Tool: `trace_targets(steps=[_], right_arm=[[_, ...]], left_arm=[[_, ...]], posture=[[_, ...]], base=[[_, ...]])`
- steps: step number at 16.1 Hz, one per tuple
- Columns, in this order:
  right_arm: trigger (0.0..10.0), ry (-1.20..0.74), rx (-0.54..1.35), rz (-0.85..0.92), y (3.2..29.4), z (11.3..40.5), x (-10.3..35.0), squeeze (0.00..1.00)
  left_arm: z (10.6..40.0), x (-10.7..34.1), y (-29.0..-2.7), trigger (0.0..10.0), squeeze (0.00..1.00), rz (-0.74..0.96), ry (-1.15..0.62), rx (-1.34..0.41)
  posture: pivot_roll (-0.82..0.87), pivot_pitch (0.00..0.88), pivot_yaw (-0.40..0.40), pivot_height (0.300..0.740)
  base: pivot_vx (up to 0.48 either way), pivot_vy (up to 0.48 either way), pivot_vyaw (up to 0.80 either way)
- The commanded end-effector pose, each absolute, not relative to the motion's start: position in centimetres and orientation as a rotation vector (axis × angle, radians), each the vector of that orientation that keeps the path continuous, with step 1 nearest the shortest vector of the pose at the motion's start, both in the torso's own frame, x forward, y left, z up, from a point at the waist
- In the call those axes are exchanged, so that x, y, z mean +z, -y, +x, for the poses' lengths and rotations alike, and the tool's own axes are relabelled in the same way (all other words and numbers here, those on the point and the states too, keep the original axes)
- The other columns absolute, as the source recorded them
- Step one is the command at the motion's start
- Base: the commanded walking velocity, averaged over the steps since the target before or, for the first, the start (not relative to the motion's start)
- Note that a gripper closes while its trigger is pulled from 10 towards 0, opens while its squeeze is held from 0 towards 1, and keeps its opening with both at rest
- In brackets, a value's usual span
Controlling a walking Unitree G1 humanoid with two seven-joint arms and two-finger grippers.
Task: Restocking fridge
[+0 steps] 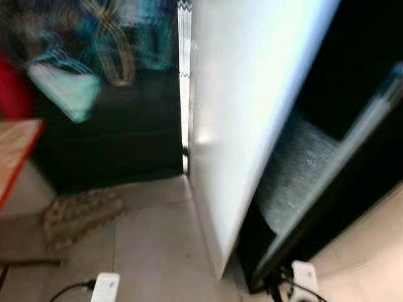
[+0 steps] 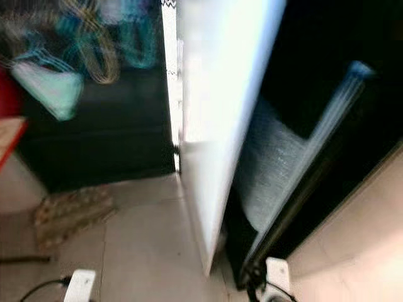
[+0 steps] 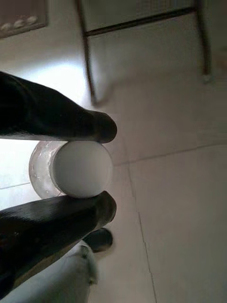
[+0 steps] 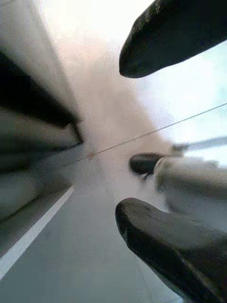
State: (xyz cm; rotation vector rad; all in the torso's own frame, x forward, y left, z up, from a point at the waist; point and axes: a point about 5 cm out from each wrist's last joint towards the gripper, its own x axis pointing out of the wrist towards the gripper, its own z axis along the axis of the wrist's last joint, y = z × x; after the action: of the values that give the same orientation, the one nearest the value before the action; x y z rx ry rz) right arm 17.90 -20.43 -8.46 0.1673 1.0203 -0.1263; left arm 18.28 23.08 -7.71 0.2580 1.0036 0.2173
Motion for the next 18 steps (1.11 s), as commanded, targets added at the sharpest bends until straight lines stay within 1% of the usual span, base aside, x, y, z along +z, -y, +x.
trace_targets(steps=[1, 4, 10, 18], right_arm=[[10.0, -1.012, -0.121, 0.166, 20.3, 18.31, -8.28, 0.0], [10.0, -1.011, -0.122, 0.166, 20.31, 18.31, -8.28, 0.0], [10.0, -1.01, -0.123, 0.167, 20.23, 18.21, -8.34, 0.0], [10.0, -1.005, -0.131, 0.173, 20.24, 18.12, -8.38, 0.0]], left_arm=[[17.85, -7.91, -23.12, 10.0, 0.0, 0.256, -1.017, 0.221], [18.04, -7.83, -23.08, 10.0, 0.0, 0.259, -1.01, 0.216], [18.19, -7.77, -23.03, 10.0, 0.0, 0.26, -1.007, 0.213], [18.27, -7.69, -23.25, 10.0, 0.0, 0.263, -1.009, 0.222]], posture=[[0.09, 0.028, -0.028, 0.74], [0.09, 0.027, -0.027, 0.74], [0.09, 0.0, -0.024, 0.74], [0.08, 0.0, -0.021, 0.74]], base=[[0.0, 0.0, -0.8], [0.0, 0.0, -0.8], [0.0, 0.0, -0.8], [0.0, 0.0, -0.8]])
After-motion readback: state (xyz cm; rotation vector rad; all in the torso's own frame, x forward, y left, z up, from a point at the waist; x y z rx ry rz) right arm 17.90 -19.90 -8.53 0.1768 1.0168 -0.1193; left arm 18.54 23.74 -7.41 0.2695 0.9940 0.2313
